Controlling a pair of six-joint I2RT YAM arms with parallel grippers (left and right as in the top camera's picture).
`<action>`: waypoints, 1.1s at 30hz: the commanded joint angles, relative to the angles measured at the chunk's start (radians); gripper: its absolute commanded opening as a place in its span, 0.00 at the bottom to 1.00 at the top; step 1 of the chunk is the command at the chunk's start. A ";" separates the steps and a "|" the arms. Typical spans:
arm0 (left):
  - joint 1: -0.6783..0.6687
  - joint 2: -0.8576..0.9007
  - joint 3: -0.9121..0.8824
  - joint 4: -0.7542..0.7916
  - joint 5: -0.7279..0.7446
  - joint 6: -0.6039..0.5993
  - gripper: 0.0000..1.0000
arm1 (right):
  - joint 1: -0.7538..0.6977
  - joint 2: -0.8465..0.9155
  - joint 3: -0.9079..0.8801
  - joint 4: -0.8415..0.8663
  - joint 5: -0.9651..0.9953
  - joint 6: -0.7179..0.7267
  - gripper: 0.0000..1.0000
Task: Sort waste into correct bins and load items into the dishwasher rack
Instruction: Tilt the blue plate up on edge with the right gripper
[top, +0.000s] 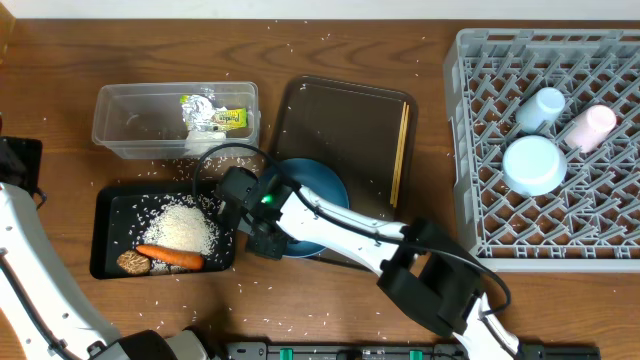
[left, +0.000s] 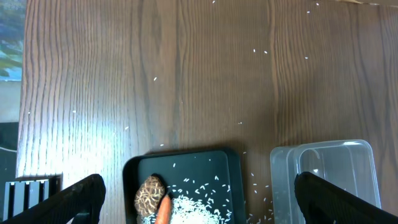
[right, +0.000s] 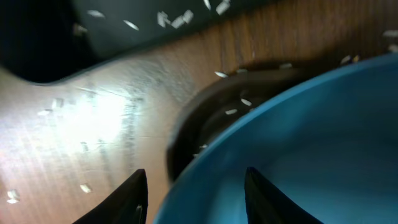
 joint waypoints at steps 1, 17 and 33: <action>0.005 0.002 0.005 -0.003 0.003 0.002 0.98 | -0.014 0.011 -0.008 0.007 0.031 0.008 0.44; 0.005 0.002 0.005 -0.003 0.003 0.002 0.98 | -0.095 0.012 -0.008 0.027 0.127 0.035 0.35; 0.005 0.002 0.005 -0.003 0.003 0.002 0.98 | -0.111 0.080 -0.009 0.056 0.202 0.059 0.22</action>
